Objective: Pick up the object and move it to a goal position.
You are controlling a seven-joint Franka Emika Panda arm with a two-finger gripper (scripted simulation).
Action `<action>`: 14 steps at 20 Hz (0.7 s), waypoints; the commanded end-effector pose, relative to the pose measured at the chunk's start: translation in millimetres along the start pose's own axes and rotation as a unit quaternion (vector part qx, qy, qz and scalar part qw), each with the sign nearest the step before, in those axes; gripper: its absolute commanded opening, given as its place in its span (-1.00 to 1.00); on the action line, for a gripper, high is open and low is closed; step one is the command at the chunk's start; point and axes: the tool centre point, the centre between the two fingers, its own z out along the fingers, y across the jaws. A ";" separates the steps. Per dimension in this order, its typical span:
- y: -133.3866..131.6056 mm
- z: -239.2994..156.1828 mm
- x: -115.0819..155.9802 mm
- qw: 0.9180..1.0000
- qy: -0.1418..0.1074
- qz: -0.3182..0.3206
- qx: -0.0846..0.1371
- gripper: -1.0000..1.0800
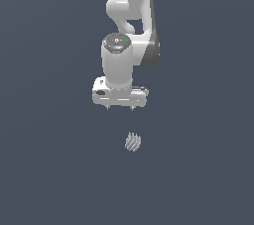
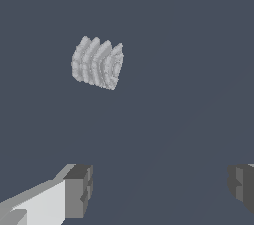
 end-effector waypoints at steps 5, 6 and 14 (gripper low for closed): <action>-12.0 -1.5 1.6 1.000 0.002 -0.014 0.001 0.92; -18.6 -2.3 2.4 1.000 0.004 -0.022 0.002 0.92; -36.3 -4.4 4.3 0.999 0.007 -0.041 0.004 0.92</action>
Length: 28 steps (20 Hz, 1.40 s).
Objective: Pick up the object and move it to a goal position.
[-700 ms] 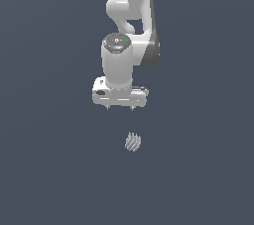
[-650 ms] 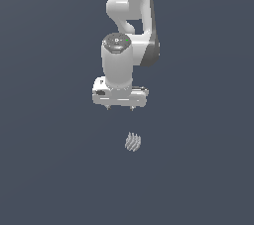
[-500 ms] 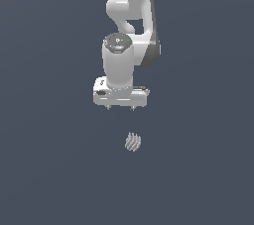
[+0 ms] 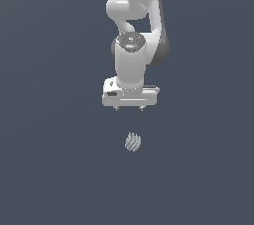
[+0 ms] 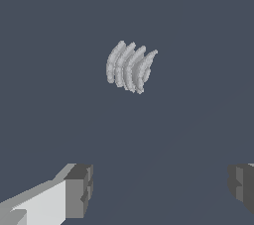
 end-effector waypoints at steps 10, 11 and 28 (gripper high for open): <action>-1.7 12.1 21.0 0.999 -0.002 0.034 0.001 0.92; -2.2 14.4 24.6 0.999 -0.002 0.040 0.001 0.92; -14.1 67.5 86.7 0.988 -0.010 0.157 0.001 0.92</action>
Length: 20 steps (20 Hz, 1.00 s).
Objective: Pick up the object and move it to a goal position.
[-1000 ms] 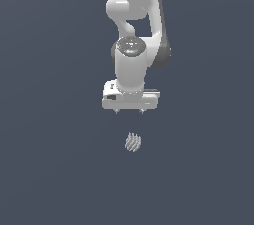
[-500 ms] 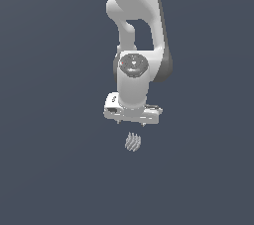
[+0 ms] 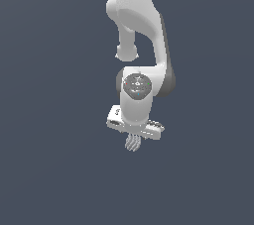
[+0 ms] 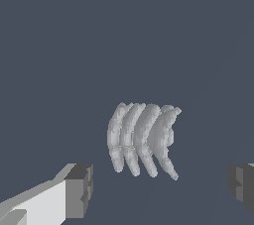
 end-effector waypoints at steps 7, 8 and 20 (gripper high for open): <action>-5.8 11.1 9.1 1.000 -0.001 0.022 -0.001 0.92; -5.7 11.2 9.3 1.000 -0.001 0.023 -0.001 0.92; -5.2 54.5 7.7 1.000 -0.001 0.022 -0.001 0.92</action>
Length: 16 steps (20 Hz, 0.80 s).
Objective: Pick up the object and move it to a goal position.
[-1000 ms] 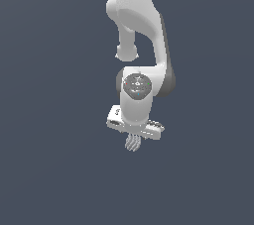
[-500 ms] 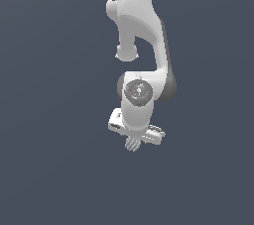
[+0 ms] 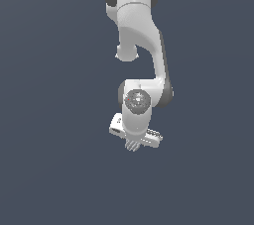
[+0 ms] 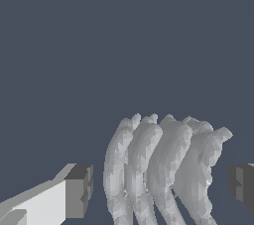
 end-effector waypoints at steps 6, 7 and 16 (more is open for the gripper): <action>-0.6 15.0 1.1 1.000 0.000 0.000 0.000 0.92; -0.6 14.7 1.3 1.000 0.000 0.000 0.000 0.92; -0.6 14.7 1.3 1.000 0.000 0.000 0.000 -1.00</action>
